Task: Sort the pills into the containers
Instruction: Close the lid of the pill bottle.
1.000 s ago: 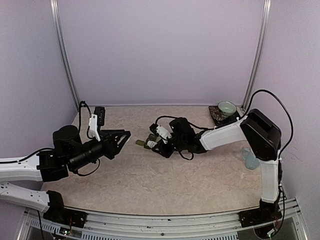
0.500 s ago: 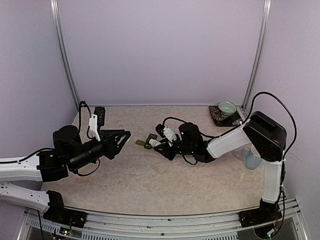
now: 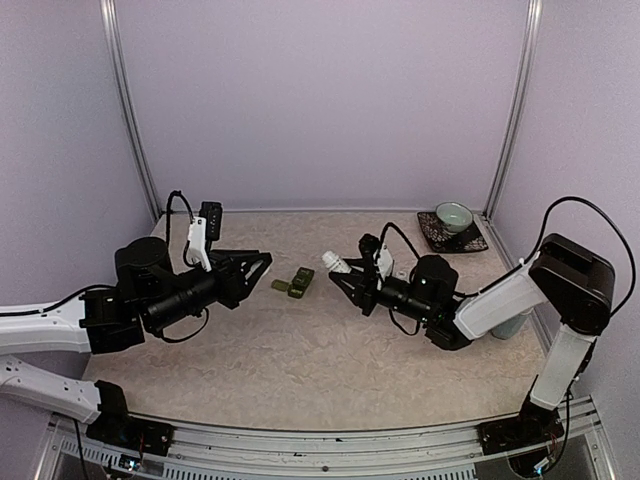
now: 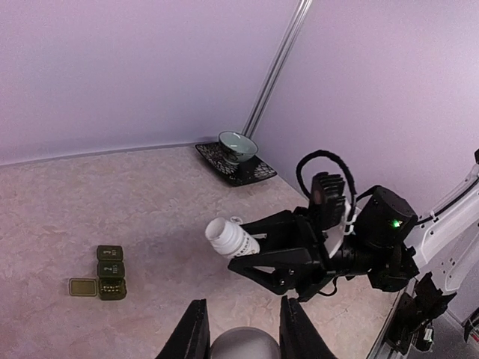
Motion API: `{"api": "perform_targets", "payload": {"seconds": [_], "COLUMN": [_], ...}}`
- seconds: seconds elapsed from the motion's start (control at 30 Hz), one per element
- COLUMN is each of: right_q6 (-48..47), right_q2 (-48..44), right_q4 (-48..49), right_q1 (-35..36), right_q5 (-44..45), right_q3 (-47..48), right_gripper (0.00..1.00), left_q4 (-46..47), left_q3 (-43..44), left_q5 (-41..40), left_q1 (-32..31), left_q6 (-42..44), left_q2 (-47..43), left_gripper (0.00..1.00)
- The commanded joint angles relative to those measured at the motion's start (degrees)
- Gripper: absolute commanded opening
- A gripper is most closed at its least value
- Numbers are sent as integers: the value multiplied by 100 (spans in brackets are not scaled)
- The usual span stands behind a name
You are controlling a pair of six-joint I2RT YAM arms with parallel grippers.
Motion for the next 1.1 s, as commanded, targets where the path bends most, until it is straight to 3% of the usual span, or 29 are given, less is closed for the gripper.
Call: {"api": "perform_targets", "payload": {"seconds": [0.0, 0.13, 0.47, 1.07], "right_q6": [252, 424, 1011, 360], "right_q2": [-659, -1093, -1646, -2083], "right_q4": [2081, 2867, 3355, 2242], "right_q1": [20, 71, 261, 1083], "right_q5": [66, 109, -695, -575], "right_q3": [-762, -1189, -1460, -1225], "right_gripper": [0, 0, 1, 2], "left_q4": [-47, -2, 473, 657], "left_q3": [438, 777, 1450, 2542], "left_q5": [269, 594, 1694, 1661], "left_q1": [20, 20, -30, -518], "left_q6": [41, -54, -523, -382], "left_q2": [217, 430, 974, 2037], "left_gripper": [18, 18, 18, 18]}}
